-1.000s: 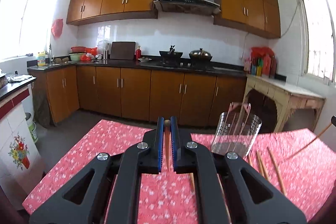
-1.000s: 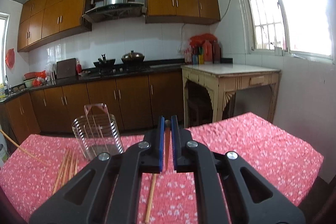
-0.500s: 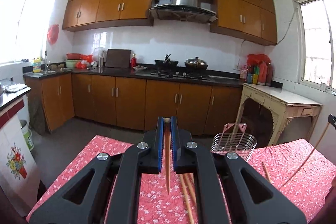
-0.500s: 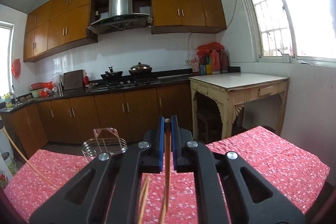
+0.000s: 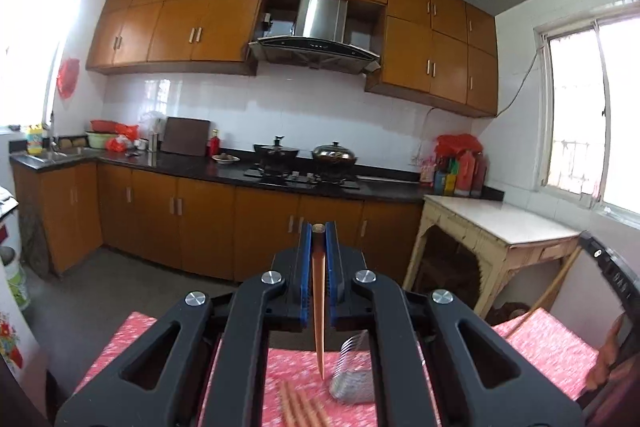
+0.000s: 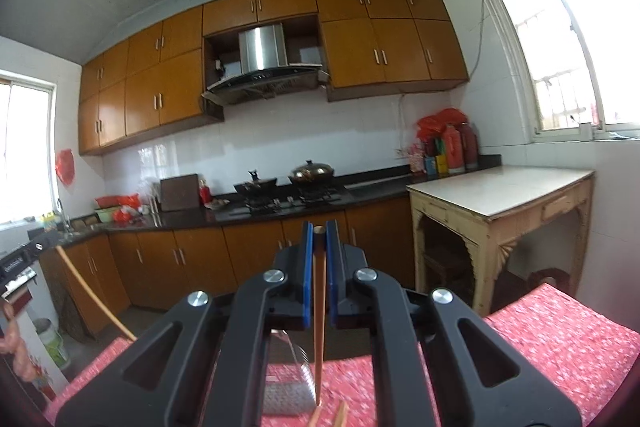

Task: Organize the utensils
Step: 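Lift both held chopsticks and carry them over the wire basket, then open both tools to drop the chopsticks into the wire basket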

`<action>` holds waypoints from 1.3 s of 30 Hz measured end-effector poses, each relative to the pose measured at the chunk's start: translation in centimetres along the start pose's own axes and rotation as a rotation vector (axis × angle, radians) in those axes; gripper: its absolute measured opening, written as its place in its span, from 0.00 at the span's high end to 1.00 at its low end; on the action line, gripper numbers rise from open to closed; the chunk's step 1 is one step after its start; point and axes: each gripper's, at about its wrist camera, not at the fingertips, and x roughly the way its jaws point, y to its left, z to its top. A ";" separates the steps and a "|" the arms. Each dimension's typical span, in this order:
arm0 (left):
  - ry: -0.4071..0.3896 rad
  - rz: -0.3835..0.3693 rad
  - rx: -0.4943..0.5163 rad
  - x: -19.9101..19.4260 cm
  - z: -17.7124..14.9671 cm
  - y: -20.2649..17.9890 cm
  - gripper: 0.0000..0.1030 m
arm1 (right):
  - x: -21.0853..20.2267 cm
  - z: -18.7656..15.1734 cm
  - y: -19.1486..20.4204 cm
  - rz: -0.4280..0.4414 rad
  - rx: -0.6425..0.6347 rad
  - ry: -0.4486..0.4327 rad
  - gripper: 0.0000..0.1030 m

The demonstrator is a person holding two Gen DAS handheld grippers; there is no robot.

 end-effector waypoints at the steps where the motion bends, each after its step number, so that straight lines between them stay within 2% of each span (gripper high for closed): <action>1: -0.004 -0.005 -0.007 0.6 0.4 -0.3 0.94 | 0.7 0.5 0.3 0.015 0.010 -0.004 0.93; 7: 0.005 -0.008 -0.017 3.3 1.2 -1.9 0.94 | 4.7 1.4 2.3 0.046 0.014 0.001 0.93; 12: 0.017 0.001 -0.011 5.7 0.2 -3.2 0.94 | 8.4 0.7 3.7 0.061 0.002 0.028 0.93; 15: 0.051 0.003 -0.003 7.8 -0.9 -3.7 0.94 | 10.4 -0.3 4.3 0.055 -0.013 0.055 0.93; 22: 0.113 0.009 -0.014 11.4 -3.6 -3.6 0.94 | 14.5 -2.8 4.0 0.075 -0.002 0.155 0.93; 28: 0.159 0.018 -0.017 13.0 -4.7 -3.5 0.94 | 16.6 -4.6 3.3 0.102 0.030 0.233 0.93; 35: 0.190 0.040 -0.005 14.3 -5.1 -3.3 0.94 | 18.8 -6.3 2.9 0.082 0.031 0.300 0.92; 37: 0.193 0.053 -0.008 14.3 -5.1 -3.0 0.93 | 19.1 -6.4 2.7 0.077 0.025 0.304 0.90; 39: 0.194 0.059 -0.013 14.3 -5.0 -2.8 0.93 | 19.1 -6.4 2.5 0.054 0.014 0.291 0.71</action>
